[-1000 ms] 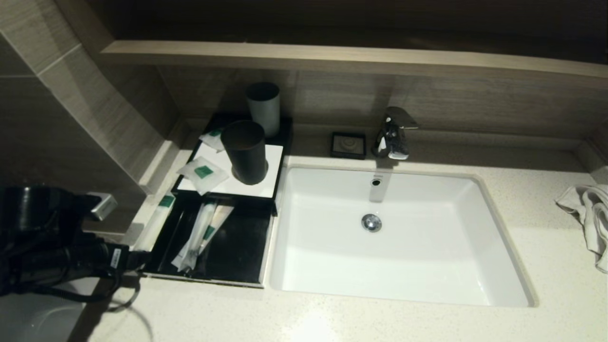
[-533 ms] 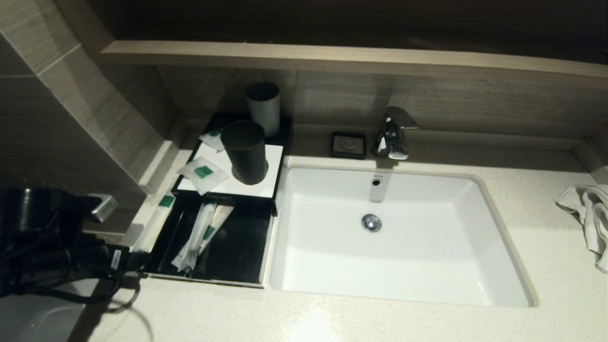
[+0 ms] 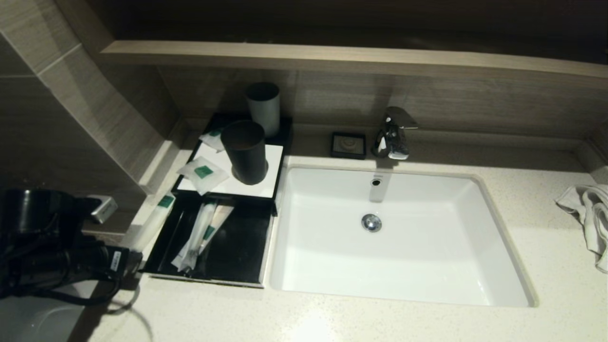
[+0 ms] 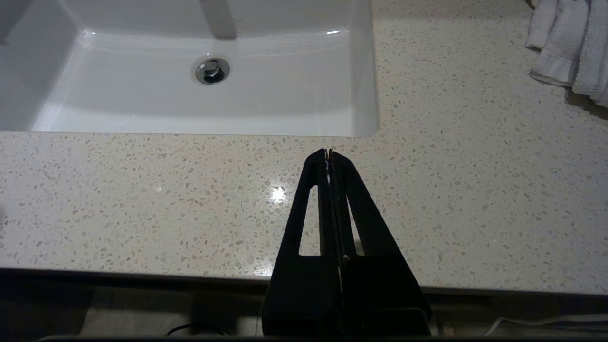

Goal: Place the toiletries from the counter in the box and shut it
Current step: Pick up the bathroom toiletry

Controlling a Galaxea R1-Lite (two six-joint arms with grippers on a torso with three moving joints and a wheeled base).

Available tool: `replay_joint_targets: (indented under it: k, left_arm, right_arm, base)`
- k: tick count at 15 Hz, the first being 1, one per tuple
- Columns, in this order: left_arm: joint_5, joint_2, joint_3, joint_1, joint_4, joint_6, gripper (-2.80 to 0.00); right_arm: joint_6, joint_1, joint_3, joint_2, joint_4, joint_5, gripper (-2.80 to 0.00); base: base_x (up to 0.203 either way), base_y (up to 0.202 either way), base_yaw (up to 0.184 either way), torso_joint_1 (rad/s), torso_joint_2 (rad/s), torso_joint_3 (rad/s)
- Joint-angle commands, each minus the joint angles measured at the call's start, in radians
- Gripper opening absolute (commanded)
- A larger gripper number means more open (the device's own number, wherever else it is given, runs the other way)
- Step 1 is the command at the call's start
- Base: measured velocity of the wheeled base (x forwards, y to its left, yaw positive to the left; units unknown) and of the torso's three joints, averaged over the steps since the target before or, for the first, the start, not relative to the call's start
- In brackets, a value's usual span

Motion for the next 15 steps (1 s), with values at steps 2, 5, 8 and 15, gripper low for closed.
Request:
replay_joint_targets:
  k: [2, 5, 8, 15]
  left_arm:
    - [-0.001, -0.012, 0.0, 0.001, -0.003, 0.001, -2.8]
    - [-0.002, -0.034, 0.0, 0.001, -0.002, 0.0, -2.8]
    - [-0.003, -0.073, -0.002, 0.001, -0.001, -0.002, -2.8]
    - [-0.007, -0.196, -0.016, -0.001, 0.006, -0.02, -2.8]
  right_arm:
    - [0.001, 0.0, 0.0, 0.0, 0.0, 0.0, -2.8]
    - [0.001, 0.0, 0.0, 0.0, 0.0, 0.0, -2.8]
    - [-0.001, 0.0, 0.0, 0.0, 0.0, 0.0, -2.8]
    - [-0.001, 0.0, 0.0, 0.0, 0.0, 0.0, -2.8]
  base:
    - [0.0, 0.0, 0.0, 0.0, 0.0, 0.0]
    - [0.0, 0.0, 0.0, 0.0, 0.0, 0.0]
    - [0.0, 0.0, 0.0, 0.0, 0.0, 0.0]
    - [0.0, 0.0, 0.0, 0.0, 0.0, 0.0]
